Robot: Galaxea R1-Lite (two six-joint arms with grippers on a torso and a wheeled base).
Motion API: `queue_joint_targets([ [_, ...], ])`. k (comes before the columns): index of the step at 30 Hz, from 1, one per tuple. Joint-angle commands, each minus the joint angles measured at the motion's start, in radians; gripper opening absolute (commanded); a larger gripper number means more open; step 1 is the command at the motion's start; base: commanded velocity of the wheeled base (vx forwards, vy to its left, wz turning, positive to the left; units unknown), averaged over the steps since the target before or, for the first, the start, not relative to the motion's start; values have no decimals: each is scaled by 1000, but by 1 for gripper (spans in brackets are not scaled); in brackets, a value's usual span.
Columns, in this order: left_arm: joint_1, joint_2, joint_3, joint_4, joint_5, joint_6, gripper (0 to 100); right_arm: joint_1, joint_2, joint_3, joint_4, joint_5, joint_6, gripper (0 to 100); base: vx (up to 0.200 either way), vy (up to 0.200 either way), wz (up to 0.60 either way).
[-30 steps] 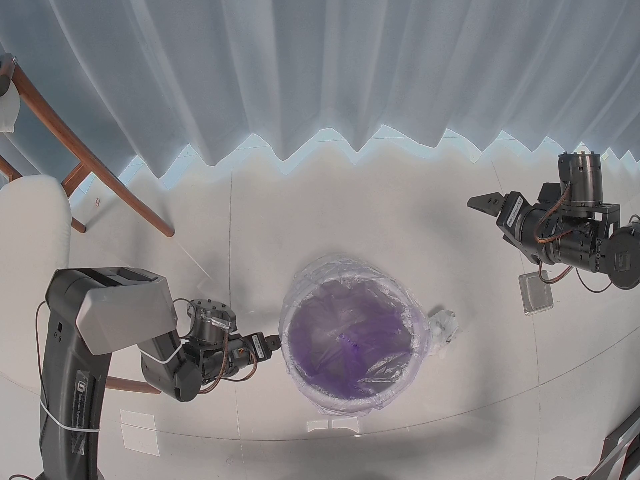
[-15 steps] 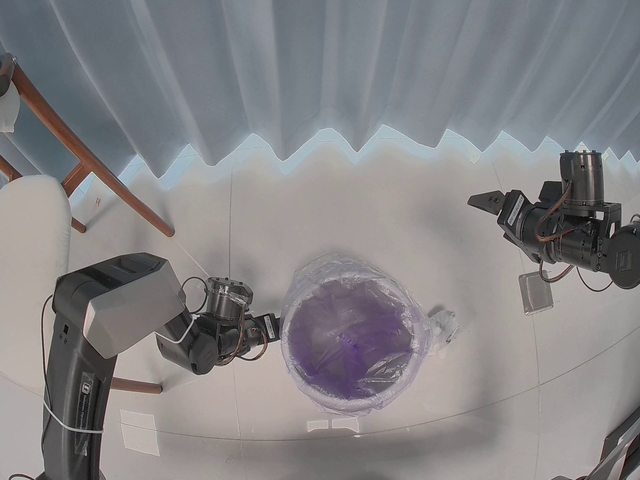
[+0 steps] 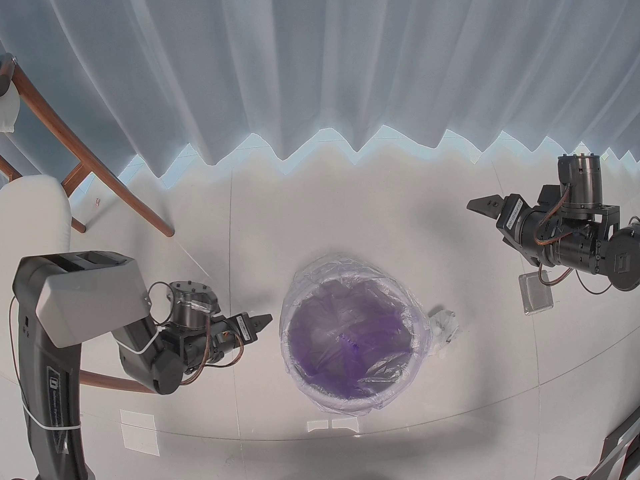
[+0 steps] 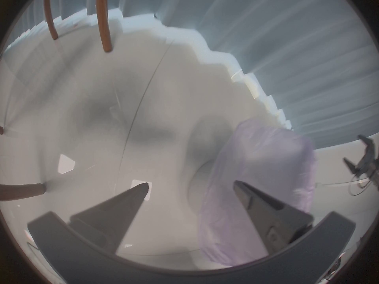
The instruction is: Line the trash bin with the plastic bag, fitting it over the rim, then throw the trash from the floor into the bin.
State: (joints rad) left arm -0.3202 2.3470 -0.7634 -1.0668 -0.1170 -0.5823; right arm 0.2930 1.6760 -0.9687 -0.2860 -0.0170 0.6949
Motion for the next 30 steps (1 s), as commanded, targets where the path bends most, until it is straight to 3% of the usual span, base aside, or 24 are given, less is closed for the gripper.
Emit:
queue_joint_targets([
  [1,21,-158,240,-239,-58,-67,0,9,11,19,-1,0,3,100,0,0,0],
  [2,21,-144,291,-329,-101,-68,0,12,11,27,-1,0,2,100,0,0,0],
  [7,-28,-23,294,-392,-124,-59,0,12,11,31,-1,-1,2,100,0,0,0],
  [15,-66,107,204,-372,-122,4,0,11,11,48,-2,-1,2,100,0,0,0],
  [30,-77,202,9,-288,-135,4,0,12,13,45,-2,-1,0,100,0,0,0],
])
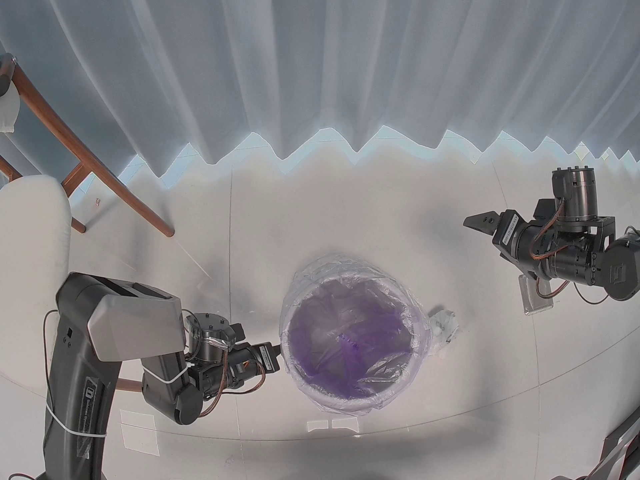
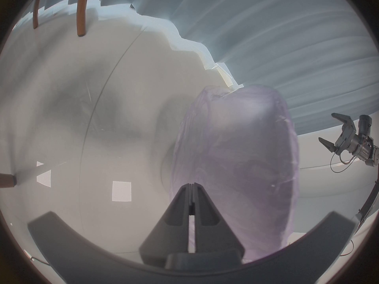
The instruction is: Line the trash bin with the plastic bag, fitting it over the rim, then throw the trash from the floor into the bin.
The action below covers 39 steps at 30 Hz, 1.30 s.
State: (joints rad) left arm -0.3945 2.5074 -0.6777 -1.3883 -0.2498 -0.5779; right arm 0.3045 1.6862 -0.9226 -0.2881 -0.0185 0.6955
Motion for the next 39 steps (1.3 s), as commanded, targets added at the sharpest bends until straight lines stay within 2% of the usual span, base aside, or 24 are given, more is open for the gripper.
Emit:
queue_joint_targets([
  [1,-3,48,-106,49,-2,0,0,1,3,-1,0,0,-1,100,0,0,0],
  [18,11,131,-450,342,3,-4,0,1,-2,-6,0,0,-2,100,0,0,0],
  [23,19,125,-528,514,14,-11,0,1,-2,-4,0,0,-2,100,0,0,0],
  [28,22,120,-579,624,55,-59,0,1,1,-4,0,0,-2,100,0,0,0],
  [32,32,91,-533,618,87,-79,0,1,1,1,0,0,1,100,0,0,0],
  [36,54,-119,-341,552,76,-94,0,-1,-2,28,1,0,4,100,0,0,0],
  [39,59,-329,-115,374,78,-100,0,-1,-11,87,0,-1,4,100,0,0,0],
])
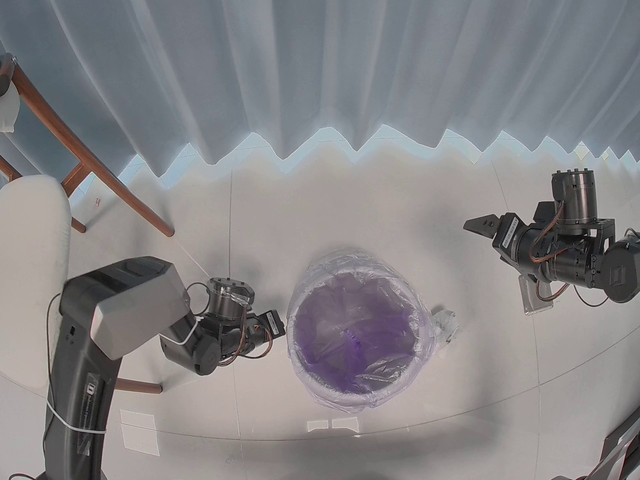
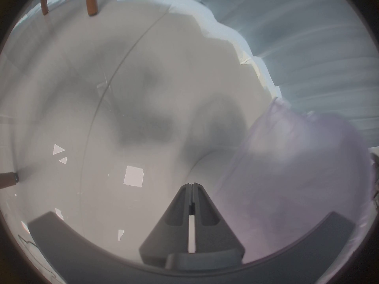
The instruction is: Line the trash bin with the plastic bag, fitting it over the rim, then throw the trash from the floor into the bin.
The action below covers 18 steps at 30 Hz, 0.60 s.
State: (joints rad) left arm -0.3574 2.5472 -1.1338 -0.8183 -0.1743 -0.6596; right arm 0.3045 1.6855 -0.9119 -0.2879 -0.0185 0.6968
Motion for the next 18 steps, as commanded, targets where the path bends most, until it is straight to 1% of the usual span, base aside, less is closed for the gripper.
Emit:
queue_joint_targets([
  [1,22,-423,413,-268,4,-26,0,-1,-20,99,-2,-1,3,100,0,0,0],
  [2,23,-466,474,-332,4,-38,0,-1,-29,120,-7,-1,3,100,0,0,0],
  [3,22,-473,485,-344,6,-41,0,-1,-30,123,-7,-1,3,100,0,0,0],
  [4,20,-553,614,-492,1,-91,0,-1,-47,168,-28,-1,3,100,0,0,0],
  [5,17,-571,643,-524,1,-104,0,-1,-49,177,-33,-1,3,100,0,0,0],
  [6,8,-622,721,-616,1,-150,0,-1,-53,211,-56,-1,1,100,-200,0,0],
  [7,6,-630,732,-631,2,-157,0,-1,-53,217,-59,-1,1,100,-200,0,0],
  [8,0,-667,773,-690,13,-178,0,-1,-52,246,-86,-1,-3,100,-200,0,0],
  [10,17,-696,779,-719,24,-184,0,-1,-47,260,-108,-3,-10,100,0,0,0],
  [12,68,-737,773,-723,36,-199,0,-5,-37,269,-105,-1,-14,100,0,0,0],
  [15,114,-794,776,-725,32,-281,0,-11,-12,308,-109,-1,-28,100,0,0,0],
  [16,124,-828,772,-723,39,-322,0,-11,-4,338,-114,-1,-36,100,0,0,0],
  [18,160,-903,775,-711,35,-333,0,-4,-9,387,-116,5,-56,100,0,0,0],
])
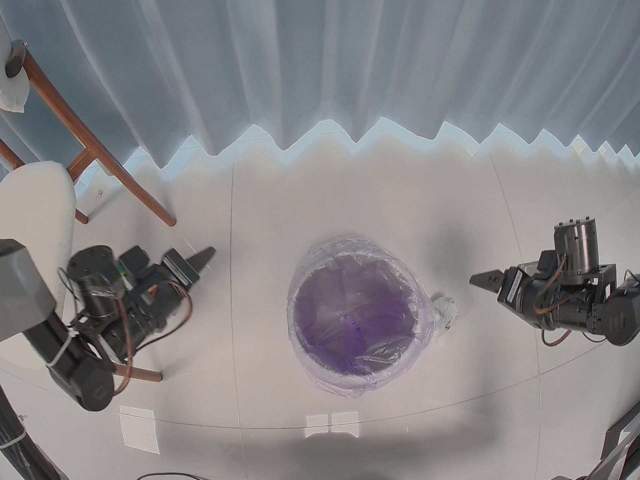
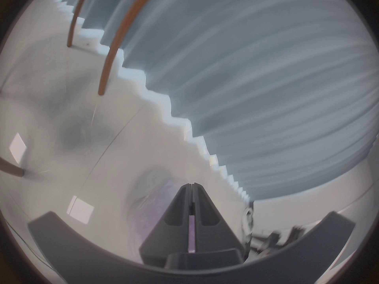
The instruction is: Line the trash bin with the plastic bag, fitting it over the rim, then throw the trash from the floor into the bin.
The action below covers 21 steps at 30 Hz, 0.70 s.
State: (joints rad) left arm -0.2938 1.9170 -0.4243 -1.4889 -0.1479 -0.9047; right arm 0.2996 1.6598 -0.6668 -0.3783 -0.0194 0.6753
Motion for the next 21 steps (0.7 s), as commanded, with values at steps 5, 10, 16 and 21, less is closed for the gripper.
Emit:
queue_joint_targets([
  [5,130,-414,93,82,10,-62,0,12,41,217,-31,53,-95,100,0,0,0],
  [10,159,-431,122,131,-13,70,0,15,64,227,-103,50,-91,100,0,0,0],
  [16,173,-423,140,153,-151,277,0,15,69,223,-125,50,-102,100,0,0,0],
  [21,167,-431,137,151,-136,288,0,15,77,231,-126,50,-92,100,0,0,0],
])
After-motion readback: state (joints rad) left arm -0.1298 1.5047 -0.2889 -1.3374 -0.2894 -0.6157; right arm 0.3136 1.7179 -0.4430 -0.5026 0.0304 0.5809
